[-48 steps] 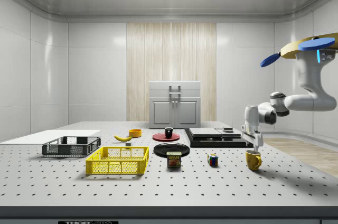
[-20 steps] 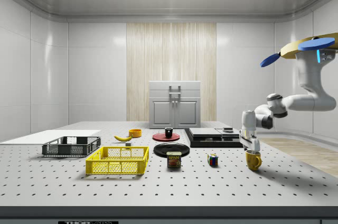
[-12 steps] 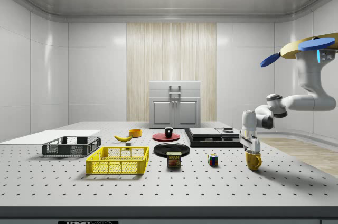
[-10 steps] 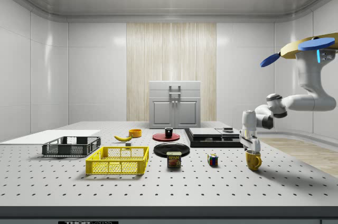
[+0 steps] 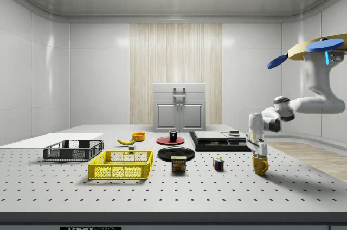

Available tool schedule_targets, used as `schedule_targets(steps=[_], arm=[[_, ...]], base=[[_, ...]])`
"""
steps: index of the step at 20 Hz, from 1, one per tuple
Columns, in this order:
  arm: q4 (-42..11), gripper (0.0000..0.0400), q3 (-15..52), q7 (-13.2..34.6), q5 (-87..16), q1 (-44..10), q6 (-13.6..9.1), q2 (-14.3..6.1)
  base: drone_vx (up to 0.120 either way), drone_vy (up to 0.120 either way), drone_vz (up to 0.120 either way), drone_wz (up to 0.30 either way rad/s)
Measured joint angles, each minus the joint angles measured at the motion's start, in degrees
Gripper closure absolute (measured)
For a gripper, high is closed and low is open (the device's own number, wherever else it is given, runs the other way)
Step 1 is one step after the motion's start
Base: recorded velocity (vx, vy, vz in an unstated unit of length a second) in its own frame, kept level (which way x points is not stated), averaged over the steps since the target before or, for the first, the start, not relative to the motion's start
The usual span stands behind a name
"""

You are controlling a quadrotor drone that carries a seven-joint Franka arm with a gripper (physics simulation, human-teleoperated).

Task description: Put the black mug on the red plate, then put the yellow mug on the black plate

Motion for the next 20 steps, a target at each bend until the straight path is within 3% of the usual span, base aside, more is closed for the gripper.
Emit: schedule_targets(steps=[10,15,20], arm=[[-0.9,0.0287,1.9,0.0,1.7,0.5,-1.0,-0.2],[-2.1,0.0289,5.1,-0.1,4.6,1.3,-2.4,-0.7],[-2.6,0.0290,7.0,-0.1,6.4,1.6,-3.1,-1.0]], base=[[0.000,0.000,0.004,0.000],[0.008,-0.008,0.120,0.000],[0.120,-0.120,0.120,0.000]])
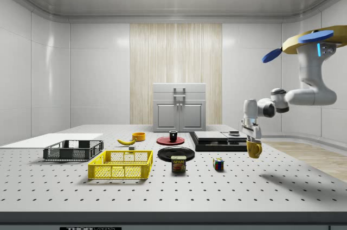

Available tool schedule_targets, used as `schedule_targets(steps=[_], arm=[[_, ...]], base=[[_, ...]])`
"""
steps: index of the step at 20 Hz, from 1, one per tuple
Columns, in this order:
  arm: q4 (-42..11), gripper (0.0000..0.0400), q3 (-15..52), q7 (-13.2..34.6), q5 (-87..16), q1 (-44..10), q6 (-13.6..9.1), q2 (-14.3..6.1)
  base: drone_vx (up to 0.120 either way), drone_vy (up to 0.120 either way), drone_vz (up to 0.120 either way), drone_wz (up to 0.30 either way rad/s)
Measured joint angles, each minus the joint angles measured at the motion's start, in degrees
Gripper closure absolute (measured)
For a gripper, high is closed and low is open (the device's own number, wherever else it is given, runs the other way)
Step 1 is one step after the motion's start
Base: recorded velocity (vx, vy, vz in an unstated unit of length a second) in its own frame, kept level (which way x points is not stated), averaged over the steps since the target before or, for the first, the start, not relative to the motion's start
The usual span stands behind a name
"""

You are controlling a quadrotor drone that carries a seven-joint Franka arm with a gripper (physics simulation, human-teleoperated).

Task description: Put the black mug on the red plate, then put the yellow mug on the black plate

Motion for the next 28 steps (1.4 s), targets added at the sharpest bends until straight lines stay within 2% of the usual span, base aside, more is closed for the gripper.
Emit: schedule_targets(steps=[28], arm=[[-0.2,0.0290,1.0,0.1,1.4,-0.1,0.5,-1.1]], base=[[0.120,-0.120,0.001,0.000]])
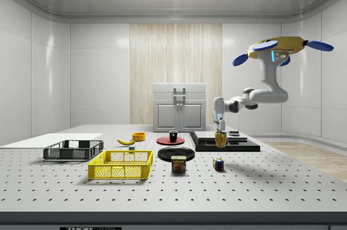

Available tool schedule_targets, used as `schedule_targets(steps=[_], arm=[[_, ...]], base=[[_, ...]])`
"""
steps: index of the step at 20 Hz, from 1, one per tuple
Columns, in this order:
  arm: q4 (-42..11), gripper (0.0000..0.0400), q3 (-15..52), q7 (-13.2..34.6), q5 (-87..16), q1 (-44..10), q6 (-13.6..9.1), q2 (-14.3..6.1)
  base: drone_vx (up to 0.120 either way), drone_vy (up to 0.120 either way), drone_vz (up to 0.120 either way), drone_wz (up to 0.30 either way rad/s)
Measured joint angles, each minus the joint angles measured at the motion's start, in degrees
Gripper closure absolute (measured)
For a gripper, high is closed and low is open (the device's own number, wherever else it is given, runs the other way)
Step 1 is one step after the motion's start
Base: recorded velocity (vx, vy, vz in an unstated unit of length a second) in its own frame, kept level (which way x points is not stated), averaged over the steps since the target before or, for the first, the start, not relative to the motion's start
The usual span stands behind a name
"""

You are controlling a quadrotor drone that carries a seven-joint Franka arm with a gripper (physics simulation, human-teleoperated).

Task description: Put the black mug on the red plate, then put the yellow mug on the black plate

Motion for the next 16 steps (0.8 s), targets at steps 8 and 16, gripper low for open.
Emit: schedule_targets(steps=[8,16], arm=[[0.0,0.0290,0.0,0.0,0.1,0.0,0.2,-0.2],[0.0,0.0290,0.0,0.1,0.1,-0.1,0.3,-0.3]], base=[[0.120,-0.120,0.000,0.000],[0.120,-0.120,0.000,0.000]])
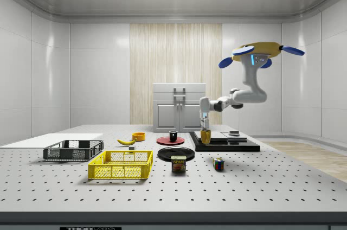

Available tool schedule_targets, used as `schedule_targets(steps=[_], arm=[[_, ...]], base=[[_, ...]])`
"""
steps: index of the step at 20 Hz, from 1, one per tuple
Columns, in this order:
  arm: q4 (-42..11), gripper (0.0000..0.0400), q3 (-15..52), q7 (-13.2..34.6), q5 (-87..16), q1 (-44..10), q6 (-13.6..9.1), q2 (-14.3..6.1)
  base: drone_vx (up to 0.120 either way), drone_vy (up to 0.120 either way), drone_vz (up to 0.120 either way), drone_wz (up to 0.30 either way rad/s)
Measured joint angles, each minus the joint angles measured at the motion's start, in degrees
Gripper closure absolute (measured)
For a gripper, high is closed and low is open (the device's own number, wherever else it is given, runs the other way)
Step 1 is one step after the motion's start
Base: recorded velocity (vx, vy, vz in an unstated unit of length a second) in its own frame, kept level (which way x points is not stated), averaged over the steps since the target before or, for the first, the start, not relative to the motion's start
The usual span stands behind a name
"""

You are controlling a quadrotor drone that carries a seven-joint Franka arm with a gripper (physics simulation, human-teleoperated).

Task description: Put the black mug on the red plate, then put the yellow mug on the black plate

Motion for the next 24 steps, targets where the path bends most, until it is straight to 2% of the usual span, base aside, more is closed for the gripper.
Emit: schedule_targets(steps=[2,14,20,24], arm=[[0.0,0.0290,0.0,0.0,0.0,0.0,0.0,0.0],[0.0,0.0290,0.0,0.0,0.1,-0.1,0.2,-0.2],[0.0,0.0290,0.0,0.0,0.1,-0.1,0.2,-0.3],[0.0,0.0290,0.0,0.0,0.1,-0.1,0.3,-0.3]], base=[[0.120,-0.080,0.000,0.000],[0.120,0.000,0.000,0.000],[0.120,0.000,-0.120,0.000],[0.120,-0.050,-0.010,0.000]])
